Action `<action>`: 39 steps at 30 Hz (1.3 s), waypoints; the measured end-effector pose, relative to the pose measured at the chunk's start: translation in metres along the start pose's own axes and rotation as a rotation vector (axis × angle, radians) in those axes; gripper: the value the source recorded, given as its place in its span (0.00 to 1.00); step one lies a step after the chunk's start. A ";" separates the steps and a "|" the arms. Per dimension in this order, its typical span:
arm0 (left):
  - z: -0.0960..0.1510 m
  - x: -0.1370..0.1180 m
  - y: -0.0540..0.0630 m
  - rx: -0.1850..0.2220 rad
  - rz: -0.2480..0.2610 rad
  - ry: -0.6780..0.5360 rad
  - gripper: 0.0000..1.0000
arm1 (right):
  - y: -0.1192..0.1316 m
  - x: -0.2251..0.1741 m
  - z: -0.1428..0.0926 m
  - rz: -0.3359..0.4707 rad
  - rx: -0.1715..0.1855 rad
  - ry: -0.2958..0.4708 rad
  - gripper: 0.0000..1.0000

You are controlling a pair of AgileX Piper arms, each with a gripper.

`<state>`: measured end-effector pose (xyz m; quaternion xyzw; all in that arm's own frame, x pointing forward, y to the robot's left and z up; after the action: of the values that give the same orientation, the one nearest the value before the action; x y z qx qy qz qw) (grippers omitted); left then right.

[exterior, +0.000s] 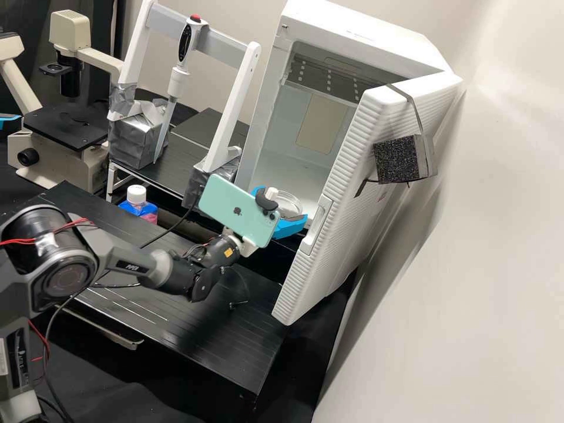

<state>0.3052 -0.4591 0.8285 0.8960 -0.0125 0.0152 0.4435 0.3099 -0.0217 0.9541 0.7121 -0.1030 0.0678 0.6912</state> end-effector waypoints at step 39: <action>0.000 0.000 0.000 0.000 0.000 0.000 1.00 | -0.097 -0.161 -0.100 -0.326 -0.049 0.480 0.00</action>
<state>0.3052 -0.4591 0.8285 0.8960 -0.0125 0.0152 0.4435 0.1819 0.0888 0.8248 0.6659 0.1778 0.1197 0.7146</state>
